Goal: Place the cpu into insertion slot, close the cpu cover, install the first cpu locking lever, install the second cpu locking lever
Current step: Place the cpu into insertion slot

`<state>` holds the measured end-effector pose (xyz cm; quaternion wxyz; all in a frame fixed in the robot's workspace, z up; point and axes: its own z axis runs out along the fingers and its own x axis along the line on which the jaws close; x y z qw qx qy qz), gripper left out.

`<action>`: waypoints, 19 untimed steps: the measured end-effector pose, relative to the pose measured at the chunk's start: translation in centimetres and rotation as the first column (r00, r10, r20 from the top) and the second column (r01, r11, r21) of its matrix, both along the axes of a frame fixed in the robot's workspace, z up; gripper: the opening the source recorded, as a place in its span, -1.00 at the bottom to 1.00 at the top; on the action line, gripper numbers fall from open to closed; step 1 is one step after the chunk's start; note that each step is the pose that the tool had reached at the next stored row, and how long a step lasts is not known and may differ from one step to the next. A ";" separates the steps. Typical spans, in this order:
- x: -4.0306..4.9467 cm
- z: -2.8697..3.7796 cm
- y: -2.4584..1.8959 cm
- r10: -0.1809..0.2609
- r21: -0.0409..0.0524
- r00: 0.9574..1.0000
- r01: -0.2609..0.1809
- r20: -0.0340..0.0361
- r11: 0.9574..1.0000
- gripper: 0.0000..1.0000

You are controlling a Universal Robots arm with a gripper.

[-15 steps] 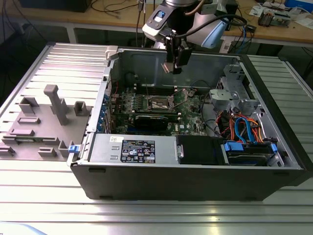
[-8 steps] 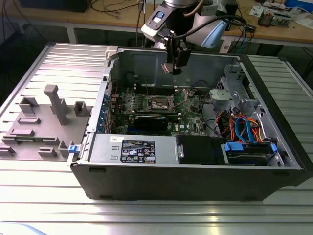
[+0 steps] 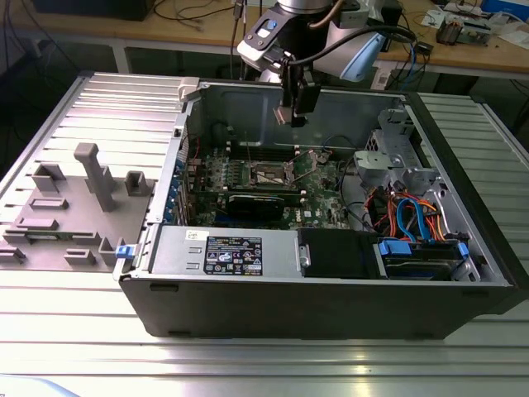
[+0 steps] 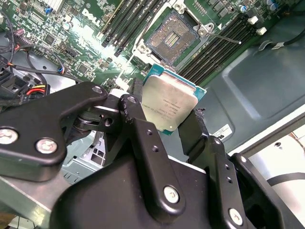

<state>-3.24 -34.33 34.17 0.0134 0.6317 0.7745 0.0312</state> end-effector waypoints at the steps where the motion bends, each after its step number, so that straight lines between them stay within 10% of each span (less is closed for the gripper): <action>1: 0.00 0.00 0.00 0.000 0.000 1.000 0.000 0.000 1.000 0.08; 19: 0.00 -0.04 0.00 -0.016 0.000 1.000 0.016 0.000 1.000 0.08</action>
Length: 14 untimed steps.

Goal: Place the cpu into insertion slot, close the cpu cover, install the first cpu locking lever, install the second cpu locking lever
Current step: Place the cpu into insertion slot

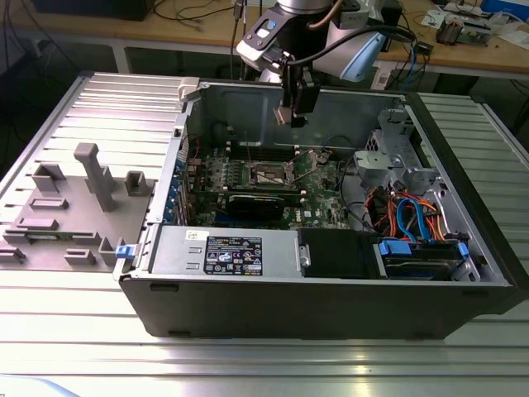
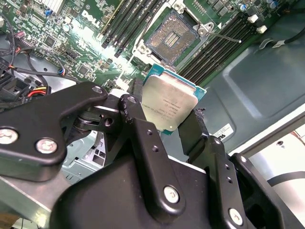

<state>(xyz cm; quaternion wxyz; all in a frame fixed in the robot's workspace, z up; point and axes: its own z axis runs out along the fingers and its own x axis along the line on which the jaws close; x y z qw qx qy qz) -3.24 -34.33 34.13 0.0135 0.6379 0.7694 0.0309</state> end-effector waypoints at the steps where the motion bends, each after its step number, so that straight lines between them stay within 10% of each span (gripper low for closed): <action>1: 0.00 -0.01 0.00 0.000 0.000 1.000 0.000 0.000 1.000 0.08; 14: 0.00 -0.22 0.00 0.000 0.000 1.000 0.000 0.000 1.000 0.08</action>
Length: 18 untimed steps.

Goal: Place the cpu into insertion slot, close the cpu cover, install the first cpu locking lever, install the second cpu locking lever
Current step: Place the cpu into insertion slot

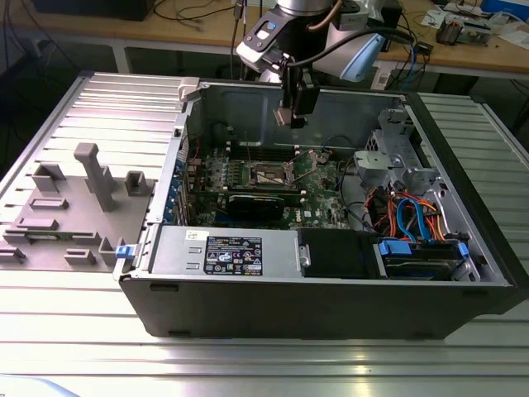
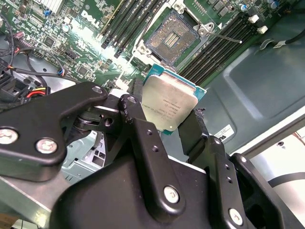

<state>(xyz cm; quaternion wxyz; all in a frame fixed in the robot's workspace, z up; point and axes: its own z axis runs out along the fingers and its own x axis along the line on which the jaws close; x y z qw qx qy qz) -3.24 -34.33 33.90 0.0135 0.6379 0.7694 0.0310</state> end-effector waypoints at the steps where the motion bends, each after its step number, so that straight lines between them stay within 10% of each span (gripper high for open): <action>1: 0.00 -0.01 0.00 0.000 0.000 1.000 0.000 0.000 1.000 0.08; 18: 0.00 -0.36 0.00 0.000 0.000 1.000 0.000 0.000 1.000 0.08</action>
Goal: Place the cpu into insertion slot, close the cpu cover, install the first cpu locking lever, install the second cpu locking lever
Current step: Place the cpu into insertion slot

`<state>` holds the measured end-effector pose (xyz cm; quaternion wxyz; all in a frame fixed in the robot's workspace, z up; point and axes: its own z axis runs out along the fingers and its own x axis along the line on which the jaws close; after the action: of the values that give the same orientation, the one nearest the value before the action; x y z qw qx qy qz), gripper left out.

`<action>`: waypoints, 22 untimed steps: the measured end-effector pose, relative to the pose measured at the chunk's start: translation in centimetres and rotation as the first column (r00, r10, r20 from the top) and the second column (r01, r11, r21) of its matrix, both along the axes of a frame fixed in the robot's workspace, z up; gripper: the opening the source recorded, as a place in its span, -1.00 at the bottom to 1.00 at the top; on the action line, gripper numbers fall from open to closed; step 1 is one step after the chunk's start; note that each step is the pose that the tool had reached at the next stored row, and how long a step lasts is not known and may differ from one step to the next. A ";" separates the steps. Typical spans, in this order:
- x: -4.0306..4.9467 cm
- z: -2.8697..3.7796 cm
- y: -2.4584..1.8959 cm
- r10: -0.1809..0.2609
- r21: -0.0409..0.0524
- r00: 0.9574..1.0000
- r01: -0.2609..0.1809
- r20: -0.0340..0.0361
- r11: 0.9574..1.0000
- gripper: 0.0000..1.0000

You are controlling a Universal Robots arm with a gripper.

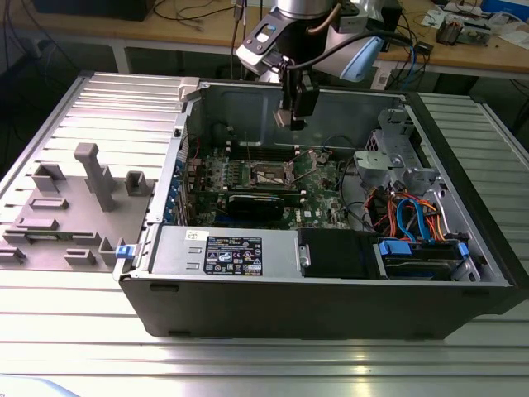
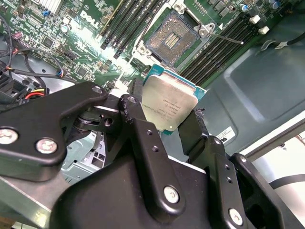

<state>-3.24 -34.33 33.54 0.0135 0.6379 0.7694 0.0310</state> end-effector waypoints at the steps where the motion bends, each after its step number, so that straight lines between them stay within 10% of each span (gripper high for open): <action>1: 0.00 -0.04 0.00 0.000 0.000 1.000 0.000 0.000 1.000 0.08; 9: -0.01 -0.85 0.00 -0.061 -0.001 0.998 0.061 0.000 0.998 0.08; 15: -0.02 -1.70 0.00 -0.169 -0.001 0.986 0.169 -0.002 0.986 0.08; 22: -0.01 -1.85 0.00 -0.175 -0.001 0.985 0.175 -0.003 0.985 0.08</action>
<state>-3.25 -34.33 31.69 0.0152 0.7030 0.7105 0.0285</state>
